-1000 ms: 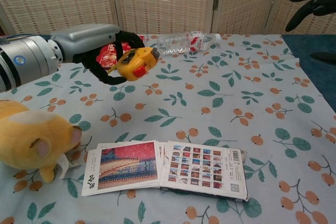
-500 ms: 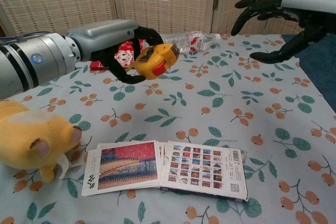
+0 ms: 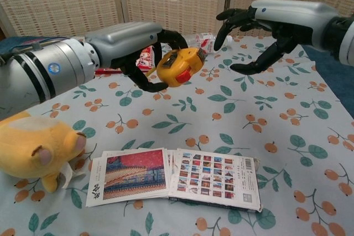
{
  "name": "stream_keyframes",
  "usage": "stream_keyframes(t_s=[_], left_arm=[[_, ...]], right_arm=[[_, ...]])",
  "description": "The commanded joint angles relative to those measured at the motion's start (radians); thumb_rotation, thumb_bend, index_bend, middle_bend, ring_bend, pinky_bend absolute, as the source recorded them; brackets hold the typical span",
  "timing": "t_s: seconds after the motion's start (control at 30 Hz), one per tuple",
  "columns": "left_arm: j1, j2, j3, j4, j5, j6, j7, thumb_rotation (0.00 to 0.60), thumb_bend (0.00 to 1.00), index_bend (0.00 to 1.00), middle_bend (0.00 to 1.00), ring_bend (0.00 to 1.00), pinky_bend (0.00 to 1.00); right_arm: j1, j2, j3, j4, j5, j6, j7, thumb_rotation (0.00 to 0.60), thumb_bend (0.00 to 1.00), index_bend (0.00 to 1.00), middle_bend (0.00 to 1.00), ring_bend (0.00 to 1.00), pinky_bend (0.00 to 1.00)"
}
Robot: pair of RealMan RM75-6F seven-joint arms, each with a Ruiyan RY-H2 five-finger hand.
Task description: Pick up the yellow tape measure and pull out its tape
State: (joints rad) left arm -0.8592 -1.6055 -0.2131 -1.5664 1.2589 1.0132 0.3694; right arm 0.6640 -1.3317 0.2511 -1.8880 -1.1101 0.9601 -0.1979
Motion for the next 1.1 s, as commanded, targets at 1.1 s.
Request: stream_keyframes(t_s=[1.1], left_arm=[[-0.01,-0.027,0.015,0.005,-0.023,0.009,0.052,0.6,0.41,0.55,0.48,0.46,0.09]], right_arm=[[0.064,-0.063,-0.025,0.041,0.066,0.014,-0.012,0.6,0.39,0.46,0.04,0.02,0.0]])
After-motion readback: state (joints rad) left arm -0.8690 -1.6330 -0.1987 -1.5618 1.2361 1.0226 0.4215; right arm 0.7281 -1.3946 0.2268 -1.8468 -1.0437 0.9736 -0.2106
